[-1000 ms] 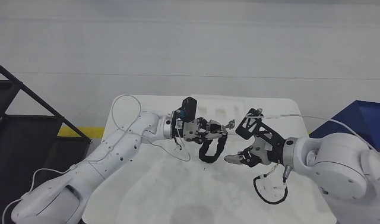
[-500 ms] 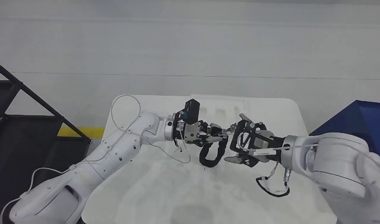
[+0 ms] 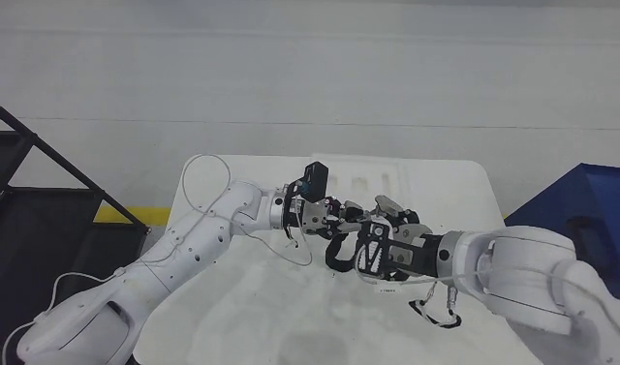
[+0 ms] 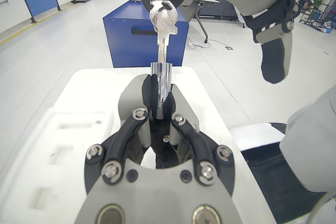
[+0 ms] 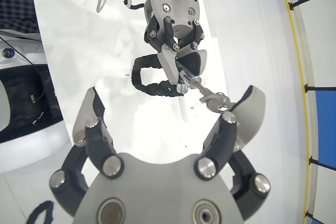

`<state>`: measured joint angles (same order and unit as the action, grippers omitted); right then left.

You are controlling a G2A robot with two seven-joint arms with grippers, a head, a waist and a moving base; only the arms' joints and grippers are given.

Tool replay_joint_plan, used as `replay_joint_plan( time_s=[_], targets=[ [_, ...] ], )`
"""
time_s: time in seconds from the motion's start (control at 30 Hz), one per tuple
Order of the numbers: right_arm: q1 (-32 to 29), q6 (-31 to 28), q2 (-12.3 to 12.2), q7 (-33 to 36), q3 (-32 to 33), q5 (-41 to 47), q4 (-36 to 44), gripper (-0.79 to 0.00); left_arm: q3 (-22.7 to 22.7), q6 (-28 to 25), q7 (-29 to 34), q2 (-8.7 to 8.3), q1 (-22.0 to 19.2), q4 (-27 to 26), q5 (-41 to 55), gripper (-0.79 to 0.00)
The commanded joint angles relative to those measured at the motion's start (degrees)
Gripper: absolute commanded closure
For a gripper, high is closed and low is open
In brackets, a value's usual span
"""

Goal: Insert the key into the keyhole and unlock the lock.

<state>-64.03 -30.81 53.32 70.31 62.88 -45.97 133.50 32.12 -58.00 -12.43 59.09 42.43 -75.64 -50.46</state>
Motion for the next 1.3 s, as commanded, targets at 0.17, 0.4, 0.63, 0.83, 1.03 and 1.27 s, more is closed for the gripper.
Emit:
replay_joint_plan(
  time_s=[0.17, 0.4, 0.63, 0.83, 1.03, 1.27],
  targets=[
    [1.68, 0.66, 0.03, 0.89, -1.36, 1.52, -0.53, -0.785, 0.23, 0.0, 0.14, 0.17, 0.02, -0.03, -0.65, 0.0],
    [2.58, -0.02, -0.35, 0.06, 0.65, 2.14, -1.06, -0.785, 0.31, 0.0, 0.45, 0.26, -0.1, -0.09, -1.4, 0.0],
    [2.71, -4.3, -1.28, -1.13, 1.42, -1.4, -1.34, -0.785, 0.21, 0.0, 0.83, 0.12, -0.19, -0.47, -1.76, 0.0],
    [3.18, -6.15, -2.28, -2.98, -0.36, -6.48, -0.33, -0.659, -0.3, 0.0, 1.15, 0.03, -0.33, -0.56, -1.17, 0.0],
    [3.21, -7.39, -3.1, -4.22, -1.44, -12.22, 1.15, -0.363, -0.74, 0.0, 1.48, -0.07, -0.63, -0.44, -0.6, 0.0],
    [4.02, -8.23, -3.71, -5.06, -3.61, -16.74, 1.15, -0.305, -1.25, 0.0, 1.62, -0.23, -0.95, -0.35, -0.18, 0.0]
  ],
)
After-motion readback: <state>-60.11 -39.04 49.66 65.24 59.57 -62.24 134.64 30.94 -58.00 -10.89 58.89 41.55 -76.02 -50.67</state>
